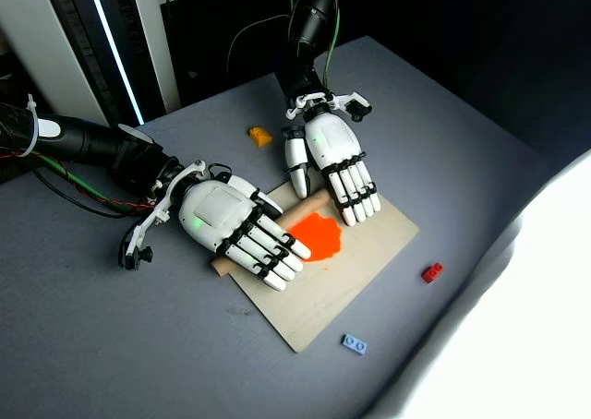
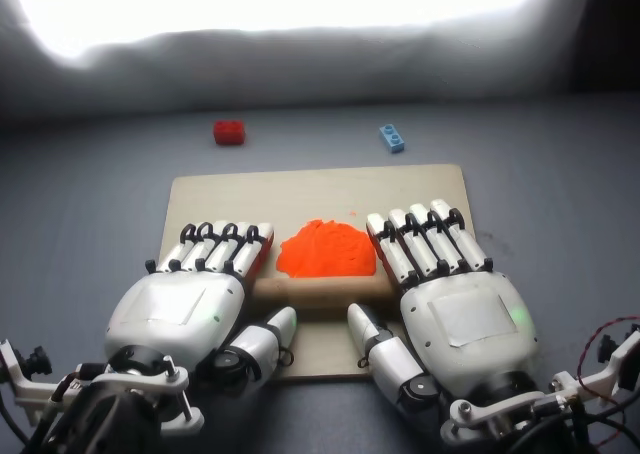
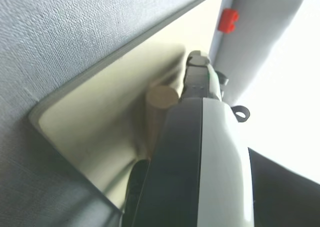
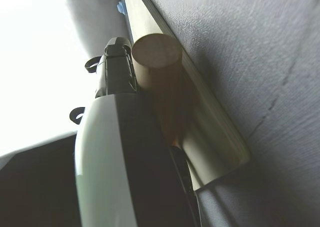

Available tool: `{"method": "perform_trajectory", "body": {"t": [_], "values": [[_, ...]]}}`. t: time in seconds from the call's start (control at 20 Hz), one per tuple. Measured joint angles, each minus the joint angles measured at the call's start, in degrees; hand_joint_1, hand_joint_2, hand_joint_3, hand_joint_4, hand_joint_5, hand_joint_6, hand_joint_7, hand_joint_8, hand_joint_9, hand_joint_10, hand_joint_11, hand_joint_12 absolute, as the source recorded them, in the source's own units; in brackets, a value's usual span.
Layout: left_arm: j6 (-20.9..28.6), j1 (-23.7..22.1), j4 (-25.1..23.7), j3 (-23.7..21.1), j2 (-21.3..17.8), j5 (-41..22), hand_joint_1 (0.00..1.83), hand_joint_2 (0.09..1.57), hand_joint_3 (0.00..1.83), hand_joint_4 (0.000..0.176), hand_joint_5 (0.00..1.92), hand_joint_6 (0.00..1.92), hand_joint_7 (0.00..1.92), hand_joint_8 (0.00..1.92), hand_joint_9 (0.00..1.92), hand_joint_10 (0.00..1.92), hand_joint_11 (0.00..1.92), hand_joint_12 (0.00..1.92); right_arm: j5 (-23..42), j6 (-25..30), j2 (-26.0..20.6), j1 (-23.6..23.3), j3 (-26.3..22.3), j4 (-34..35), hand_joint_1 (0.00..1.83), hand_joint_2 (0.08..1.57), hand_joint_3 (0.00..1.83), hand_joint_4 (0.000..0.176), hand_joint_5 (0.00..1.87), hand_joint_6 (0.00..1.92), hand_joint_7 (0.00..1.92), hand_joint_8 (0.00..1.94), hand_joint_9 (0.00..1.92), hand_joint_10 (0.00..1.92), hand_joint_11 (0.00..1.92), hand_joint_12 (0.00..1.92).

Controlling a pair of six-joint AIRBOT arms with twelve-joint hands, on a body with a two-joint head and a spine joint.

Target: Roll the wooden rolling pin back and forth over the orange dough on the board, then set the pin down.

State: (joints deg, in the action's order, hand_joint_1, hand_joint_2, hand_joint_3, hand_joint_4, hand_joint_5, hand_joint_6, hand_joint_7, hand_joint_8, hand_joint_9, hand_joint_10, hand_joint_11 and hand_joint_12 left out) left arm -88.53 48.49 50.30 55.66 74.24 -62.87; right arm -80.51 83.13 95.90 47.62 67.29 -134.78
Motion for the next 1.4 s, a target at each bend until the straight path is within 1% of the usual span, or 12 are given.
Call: {"method": "perform_trajectory", "body": {"t": [0.35, 0.45, 0.55, 0.65, 0.85, 0.95, 1.0, 1.15, 1.25, 1.35, 1.4], "values": [[-0.1, -1.0, 0.1, 1.5, 0.5, 1.2, 0.0, 1.56, 0.01, 0.0, 0.0, 0.0, 0.0, 0.0, 0.0, 0.0, 0.0, 0.0, 1.0, 0.7, -0.2, -0.5, 0.5, 0.8, 0.0, 1.57, 0.04, 0.0, 0.12, 0.0, 0.1, 0.0, 0.07, 0.0, 0.0, 0.05], [-0.2, -1.3, 0.3, 1.7, 0.7, 1.5, 0.0, 1.56, 0.01, 0.0, 0.0, 0.0, 0.0, 0.0, 0.0, 0.0, 0.0, 0.0, 1.4, 0.7, -0.2, -0.7, 0.9, 0.8, 0.0, 1.57, 0.03, 0.0, 0.14, 0.01, 0.13, 0.0, 0.1, 0.01, 0.0, 0.16], [-0.3, -1.7, 0.2, 2.3, 1.0, 1.8, 0.0, 1.57, 0.01, 0.0, 0.0, 0.0, 0.0, 0.0, 0.0, 0.0, 0.0, 0.0, 1.8, 0.8, -0.3, -0.8, 1.3, 0.8, 0.0, 1.57, 0.04, 0.0, 0.13, 0.0, 0.13, 0.0, 0.09, 0.0, 0.0, 0.16], [-0.3, -1.9, 0.1, 2.7, 1.0, 2.3, 0.0, 1.56, 0.01, 0.0, 0.0, 0.0, 0.0, 0.0, 0.0, 0.0, 0.0, 0.0, 2.1, 1.0, -0.3, -0.9, 1.6, 0.8, 0.0, 1.57, 0.04, 0.0, 0.12, 0.0, 0.11, 0.0, 0.08, 0.0, 0.0, 0.09], [-0.4, -2.3, -0.2, 3.3, 1.2, 3.0, 0.0, 1.56, 0.01, 0.0, 0.0, 0.0, 0.0, 0.0, 0.0, 0.0, 0.0, 0.0, 2.4, 1.5, -0.5, -1.0, 1.8, 0.8, 0.0, 1.57, 0.04, 0.0, 0.11, 0.0, 0.1, 0.0, 0.06, 0.0, 0.0, 0.04], [-0.4, -2.6, -0.2, 3.6, 1.2, 3.5, 0.0, 1.56, 0.01, 0.0, 0.0, 0.0, 0.0, 0.0, 0.0, 0.0, 0.0, 0.0, 2.8, 1.6, -0.6, -1.4, 1.8, 1.3, 0.0, 1.57, 0.04, 0.0, 0.11, 0.0, 0.1, 0.0, 0.06, 0.0, 0.0, 0.04], [-0.4, -2.8, -0.3, 4.0, 1.3, 4.0, 0.0, 1.56, 0.01, 0.0, 0.0, 0.0, 0.0, 0.0, 0.0, 0.0, 0.0, 0.0, 3.1, 1.8, -0.7, -1.4, 1.8, 1.6, 0.0, 1.57, 0.04, 0.0, 0.13, 0.0, 0.11, 0.0, 0.07, 0.0, 0.0, 0.09], [-0.6, -3.2, -0.4, 4.5, 1.4, 4.6, 0.0, 1.56, 0.0, 0.0, 0.0, 0.0, 0.0, 0.0, 0.0, 0.0, 0.0, 0.0, 3.7, 2.0, -1.0, -1.7, 1.8, 1.9, 0.0, 1.57, 0.05, 0.0, 0.14, 0.0, 0.12, 0.0, 0.08, 0.0, 0.0, 0.11], [-0.6, -3.2, -0.5, 4.6, 1.4, 4.8, 0.0, 1.56, 0.0, 0.0, 0.0, 0.0, 0.0, 0.0, 0.0, 0.0, 0.0, 0.0, 3.9, 2.1, -1.1, -1.8, 1.8, 2.0, 0.0, 1.57, 0.05, 0.0, 0.13, 0.0, 0.11, 0.0, 0.07, 0.0, 0.0, 0.06], [-0.6, -3.2, -0.9, 5.0, 1.6, 4.9, 0.0, 1.56, 0.01, 0.0, 0.0, 0.0, 0.0, 0.0, 0.0, 0.0, 0.0, 0.0, 4.1, 2.2, -1.2, -1.9, 1.8, 2.2, 0.0, 1.57, 0.05, 0.0, 0.12, 0.0, 0.1, 0.0, 0.07, 0.0, 0.0, 0.06], [-0.6, -3.3, -0.7, 5.0, 1.6, 4.9, 0.0, 1.56, 0.01, 0.0, 0.0, 0.0, 0.0, 0.0, 0.0, 0.0, 0.0, 0.0, 4.4, 2.3, -1.3, -2.0, 1.8, 2.4, 0.0, 1.57, 0.04, 0.0, 0.13, 0.0, 0.12, 0.0, 0.08, 0.0, 0.0, 0.09]]}}
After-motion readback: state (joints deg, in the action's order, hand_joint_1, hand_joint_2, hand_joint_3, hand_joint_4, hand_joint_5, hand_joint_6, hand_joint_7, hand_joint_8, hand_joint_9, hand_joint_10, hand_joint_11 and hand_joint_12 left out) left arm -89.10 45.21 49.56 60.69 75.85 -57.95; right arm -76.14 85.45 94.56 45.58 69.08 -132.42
